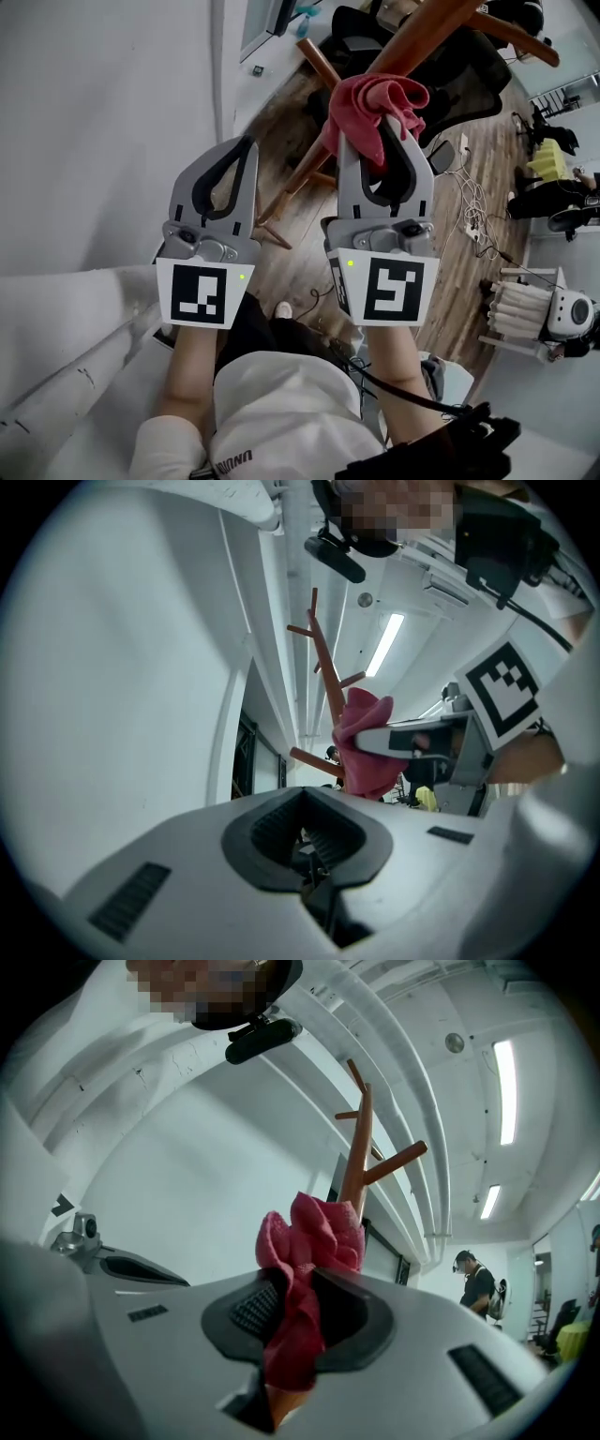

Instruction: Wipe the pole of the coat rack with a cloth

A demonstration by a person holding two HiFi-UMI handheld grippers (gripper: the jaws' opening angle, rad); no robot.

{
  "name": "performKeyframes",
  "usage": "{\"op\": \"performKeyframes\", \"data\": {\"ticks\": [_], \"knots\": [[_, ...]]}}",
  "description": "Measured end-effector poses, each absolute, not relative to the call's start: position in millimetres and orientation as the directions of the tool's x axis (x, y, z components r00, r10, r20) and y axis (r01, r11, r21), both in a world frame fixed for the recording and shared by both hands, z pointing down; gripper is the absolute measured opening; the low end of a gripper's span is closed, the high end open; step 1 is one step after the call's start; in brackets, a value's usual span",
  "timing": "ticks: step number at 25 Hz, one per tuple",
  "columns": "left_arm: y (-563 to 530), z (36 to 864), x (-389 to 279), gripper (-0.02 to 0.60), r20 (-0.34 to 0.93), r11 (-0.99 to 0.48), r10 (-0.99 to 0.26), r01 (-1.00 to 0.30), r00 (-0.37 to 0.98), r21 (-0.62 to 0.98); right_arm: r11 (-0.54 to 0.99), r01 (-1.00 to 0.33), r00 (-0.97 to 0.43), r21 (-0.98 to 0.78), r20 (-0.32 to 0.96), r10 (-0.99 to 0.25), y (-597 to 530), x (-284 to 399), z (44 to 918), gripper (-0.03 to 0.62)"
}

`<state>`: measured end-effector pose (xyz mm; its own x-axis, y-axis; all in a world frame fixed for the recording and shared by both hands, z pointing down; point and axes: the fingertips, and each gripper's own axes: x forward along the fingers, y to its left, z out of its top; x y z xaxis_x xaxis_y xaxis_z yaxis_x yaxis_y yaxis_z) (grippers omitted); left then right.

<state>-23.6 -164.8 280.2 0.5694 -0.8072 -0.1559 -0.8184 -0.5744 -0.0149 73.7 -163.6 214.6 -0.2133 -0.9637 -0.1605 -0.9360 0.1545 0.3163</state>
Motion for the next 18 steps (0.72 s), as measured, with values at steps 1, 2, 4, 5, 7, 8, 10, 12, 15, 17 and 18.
{"op": "performKeyframes", "data": {"ticks": [1,2,4,5,7,8,10,12,15,17,18], "knots": [[-164,283,-23,0.012,-0.156,-0.586,-0.798,-0.81,0.582,-0.022,0.156,-0.936,-0.213,0.316,-0.154,-0.965,-165,72,218,0.091],[-164,285,-23,0.012,-0.16,-0.597,-0.789,-0.802,0.593,-0.027,0.157,-0.936,-0.212,0.314,-0.148,-0.966,-166,70,222,0.091],[-163,289,-21,0.012,-0.158,-0.611,-0.779,-0.791,0.606,-0.025,0.157,-0.937,-0.208,0.313,-0.138,-0.968,-167,70,227,0.091],[-163,290,-21,0.012,-0.151,-0.613,-0.779,-0.79,0.609,-0.021,0.156,-0.937,-0.206,0.312,-0.133,-0.97,-166,70,228,0.091],[-161,294,-22,0.012,-0.136,-0.613,-0.782,-0.79,0.609,-0.011,0.157,-0.938,-0.203,0.307,-0.123,-0.971,-165,71,231,0.091],[-161,296,-22,0.012,-0.131,-0.611,-0.784,-0.791,0.606,-0.004,0.16,-0.939,-0.204,0.305,-0.119,-0.972,-166,70,234,0.091],[-161,300,-24,0.012,-0.131,-0.606,-0.789,-0.796,0.6,0.003,0.165,-0.939,-0.206,0.302,-0.11,-0.972,-167,70,242,0.091],[-160,306,-24,0.012,-0.128,-0.605,-0.79,-0.796,0.6,0.005,0.167,-0.937,-0.206,0.307,-0.1,-0.973,-166,70,251,0.091],[-161,309,-24,0.012,-0.124,-0.603,-0.793,-0.797,0.597,0.02,0.168,-0.935,-0.207,0.314,-0.095,-0.974,-167,69,255,0.091],[-162,309,-26,0.012,-0.127,-0.599,-0.796,-0.8,0.591,0.03,0.173,-0.933,-0.211,0.315,-0.089,-0.973,-168,68,259,0.091],[-162,310,-25,0.012,-0.128,-0.599,-0.797,-0.801,0.591,0.029,0.175,-0.932,-0.211,0.317,-0.083,-0.974,-167,68,261,0.091]]}}
